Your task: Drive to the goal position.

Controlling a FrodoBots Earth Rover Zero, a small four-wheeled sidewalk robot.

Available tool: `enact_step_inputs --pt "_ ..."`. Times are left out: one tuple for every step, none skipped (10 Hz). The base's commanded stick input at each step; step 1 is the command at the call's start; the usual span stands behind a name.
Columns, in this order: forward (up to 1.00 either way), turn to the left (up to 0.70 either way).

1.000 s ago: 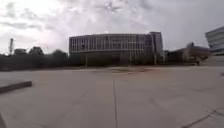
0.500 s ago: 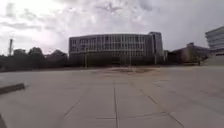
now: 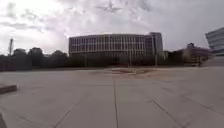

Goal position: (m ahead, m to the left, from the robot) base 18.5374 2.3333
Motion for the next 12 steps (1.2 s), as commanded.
enact_step_inputs --pt "0.70 -0.01" --pt "0.70 -0.01" --pt "0.70 -0.01" --pt "0.70 -0.01" --pt "0.70 -0.01" --pt "0.70 -0.01" --pt "0.70 -0.01" --pt "0.70 -0.01" --pt "0.70 -0.01" --pt "0.70 -0.01" --pt "0.70 -0.01" --pt "0.70 -0.01"
